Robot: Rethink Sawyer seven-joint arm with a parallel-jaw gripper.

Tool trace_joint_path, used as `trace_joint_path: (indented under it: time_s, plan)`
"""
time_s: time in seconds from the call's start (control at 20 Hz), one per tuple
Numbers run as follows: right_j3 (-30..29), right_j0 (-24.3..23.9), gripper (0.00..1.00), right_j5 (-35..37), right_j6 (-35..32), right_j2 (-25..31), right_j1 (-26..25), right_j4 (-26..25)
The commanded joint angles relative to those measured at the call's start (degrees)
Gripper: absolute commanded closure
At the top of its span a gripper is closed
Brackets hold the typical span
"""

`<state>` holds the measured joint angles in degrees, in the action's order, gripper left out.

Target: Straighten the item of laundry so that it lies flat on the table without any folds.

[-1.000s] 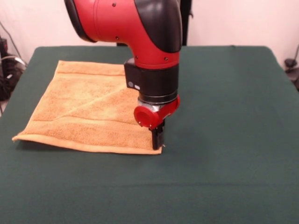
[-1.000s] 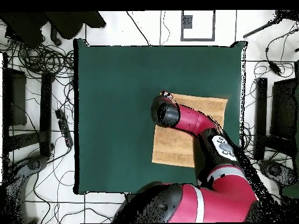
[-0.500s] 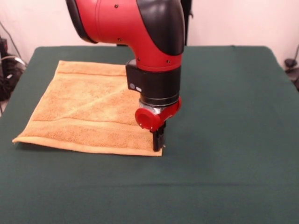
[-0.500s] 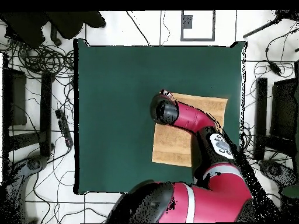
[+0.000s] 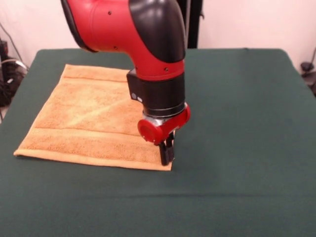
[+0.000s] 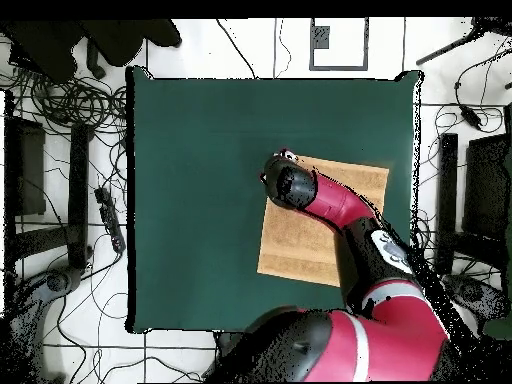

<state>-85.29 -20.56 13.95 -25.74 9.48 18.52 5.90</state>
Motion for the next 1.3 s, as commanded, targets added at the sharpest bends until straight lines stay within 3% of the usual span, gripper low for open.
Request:
trace_joint_path:
  time_s: [0.05,1.3]
  plan:
    - [-2.09,-0.15,1.0,-6.55,-19.15,13.54,-10.71,3.85]
    - [-4.52,-3.88,1.0,-11.55,-20.33,20.6,-11.84,3.17]
